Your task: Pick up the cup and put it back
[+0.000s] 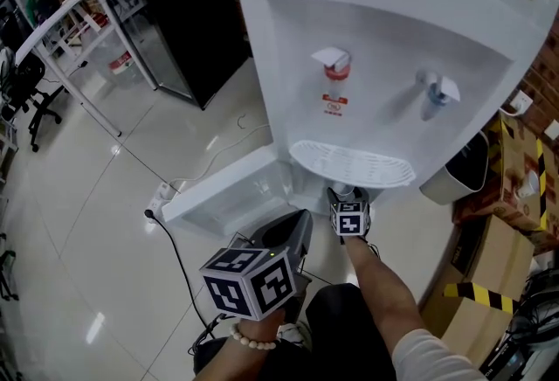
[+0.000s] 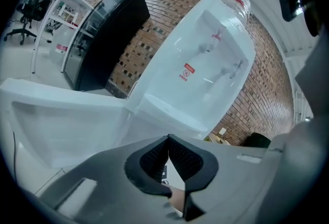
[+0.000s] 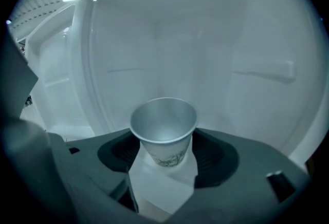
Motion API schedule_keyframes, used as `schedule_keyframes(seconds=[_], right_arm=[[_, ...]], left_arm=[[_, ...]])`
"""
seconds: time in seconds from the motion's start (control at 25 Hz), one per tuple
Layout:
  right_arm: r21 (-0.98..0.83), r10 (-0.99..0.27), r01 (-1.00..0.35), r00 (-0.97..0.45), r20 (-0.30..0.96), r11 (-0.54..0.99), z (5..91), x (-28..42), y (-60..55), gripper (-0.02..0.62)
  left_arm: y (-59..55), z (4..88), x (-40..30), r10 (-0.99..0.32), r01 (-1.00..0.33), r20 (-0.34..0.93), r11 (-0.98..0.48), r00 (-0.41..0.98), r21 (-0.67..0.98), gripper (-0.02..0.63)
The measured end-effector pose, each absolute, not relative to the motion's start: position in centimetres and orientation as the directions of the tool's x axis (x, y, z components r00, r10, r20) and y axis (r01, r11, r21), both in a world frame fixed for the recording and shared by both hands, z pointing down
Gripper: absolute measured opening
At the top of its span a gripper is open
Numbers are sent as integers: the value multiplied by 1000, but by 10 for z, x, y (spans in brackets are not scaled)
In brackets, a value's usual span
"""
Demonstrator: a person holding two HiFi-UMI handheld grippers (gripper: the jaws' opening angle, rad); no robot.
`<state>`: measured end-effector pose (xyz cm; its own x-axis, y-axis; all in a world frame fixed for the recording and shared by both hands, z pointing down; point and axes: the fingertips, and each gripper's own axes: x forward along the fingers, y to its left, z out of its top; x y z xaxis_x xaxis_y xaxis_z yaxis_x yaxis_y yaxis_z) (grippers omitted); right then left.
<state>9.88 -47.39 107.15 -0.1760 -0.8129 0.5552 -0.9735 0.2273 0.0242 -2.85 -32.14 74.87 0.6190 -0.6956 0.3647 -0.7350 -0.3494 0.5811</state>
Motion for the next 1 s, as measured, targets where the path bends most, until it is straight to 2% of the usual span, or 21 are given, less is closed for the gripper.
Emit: schedule_keyframes(seconds=[0.44,0.64,0.76,0.88,1.0], right_arm=[[12,-841,-969,-210,498,248,1040,98,-444,322],[3,-819,-960,-238,522,281,996,89,-406,322],[-17,-793,-954,-259,552,300,958,89,-368,322],[-50,-774,-958,-258,578,282,906,100,-328,322],[-52,-755,-949,-280,593,311,850,104,-296,322]], left_arm=[[-336,760,-21,-678,-725,387,-323,625,608,0],[-341,773,-13,-725,-865,486,-327,489,382,0],[-325,783,-7,-742,-891,499,-314,446,329,0],[-292,780,2,-735,-883,492,-360,467,300,0],[-269,759,-14,-713,-900,550,-325,434,289,0]])
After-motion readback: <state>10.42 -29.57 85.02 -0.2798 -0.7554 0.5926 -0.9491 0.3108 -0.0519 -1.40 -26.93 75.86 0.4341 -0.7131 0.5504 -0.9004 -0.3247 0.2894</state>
